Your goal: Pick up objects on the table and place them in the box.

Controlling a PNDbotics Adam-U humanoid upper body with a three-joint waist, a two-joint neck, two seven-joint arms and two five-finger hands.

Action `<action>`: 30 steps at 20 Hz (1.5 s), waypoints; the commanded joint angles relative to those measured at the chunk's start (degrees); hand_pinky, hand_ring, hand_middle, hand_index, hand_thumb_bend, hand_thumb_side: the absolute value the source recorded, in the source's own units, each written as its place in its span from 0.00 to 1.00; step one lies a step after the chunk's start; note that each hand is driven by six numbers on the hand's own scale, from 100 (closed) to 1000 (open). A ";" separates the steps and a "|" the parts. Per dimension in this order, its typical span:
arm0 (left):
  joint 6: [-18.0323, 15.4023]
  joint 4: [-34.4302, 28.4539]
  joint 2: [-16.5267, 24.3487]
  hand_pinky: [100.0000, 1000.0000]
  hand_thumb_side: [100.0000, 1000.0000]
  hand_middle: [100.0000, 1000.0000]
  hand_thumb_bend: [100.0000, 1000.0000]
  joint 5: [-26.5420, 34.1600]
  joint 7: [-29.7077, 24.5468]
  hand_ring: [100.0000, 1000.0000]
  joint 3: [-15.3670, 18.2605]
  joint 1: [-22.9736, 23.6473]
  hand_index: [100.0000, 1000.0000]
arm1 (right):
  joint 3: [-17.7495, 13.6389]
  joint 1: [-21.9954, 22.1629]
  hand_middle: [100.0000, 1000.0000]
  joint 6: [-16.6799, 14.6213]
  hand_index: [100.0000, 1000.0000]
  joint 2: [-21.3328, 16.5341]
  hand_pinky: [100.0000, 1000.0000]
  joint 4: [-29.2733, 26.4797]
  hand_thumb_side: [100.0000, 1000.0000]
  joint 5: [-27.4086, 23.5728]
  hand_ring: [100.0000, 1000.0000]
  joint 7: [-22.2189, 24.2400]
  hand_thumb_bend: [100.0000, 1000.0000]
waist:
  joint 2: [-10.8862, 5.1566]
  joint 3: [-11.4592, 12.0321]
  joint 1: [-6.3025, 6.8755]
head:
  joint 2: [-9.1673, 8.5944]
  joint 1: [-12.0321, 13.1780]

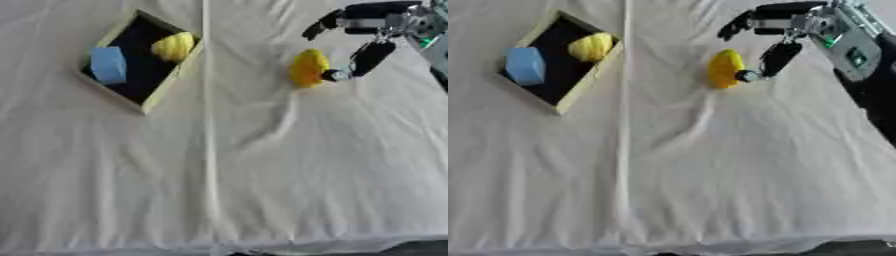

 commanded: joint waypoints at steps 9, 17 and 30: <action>0.04 -1.09 0.68 0.76 0.38 0.65 0.05 0.11 0.10 0.73 0.30 -0.51 0.88 | -0.87 -0.82 0.71 -0.09 0.81 0.77 0.91 4.42 0.15 3.22 0.89 -2.46 0.16 | -0.56 0.34 0.34 | 0.08 -0.73; 0.12 -1.09 0.78 0.76 0.38 0.65 0.05 0.10 -0.03 0.73 0.25 -0.52 0.88 | -2.31 -1.14 0.45 4.36 0.56 0.45 0.85 0.56 0.00 -1.22 0.77 -7.96 0.00 | -0.82 0.20 0.26 | 0.26 -0.65; 0.08 -1.09 0.93 0.76 0.37 0.65 0.06 -0.02 -0.12 0.73 0.12 -0.56 0.88 | -1.91 -10.87 0.42 7.93 0.53 4.71 0.82 -7.51 0.00 -4.48 0.69 -9.27 0.00 | -1.40 0.56 -0.12 | 0.34 -1.23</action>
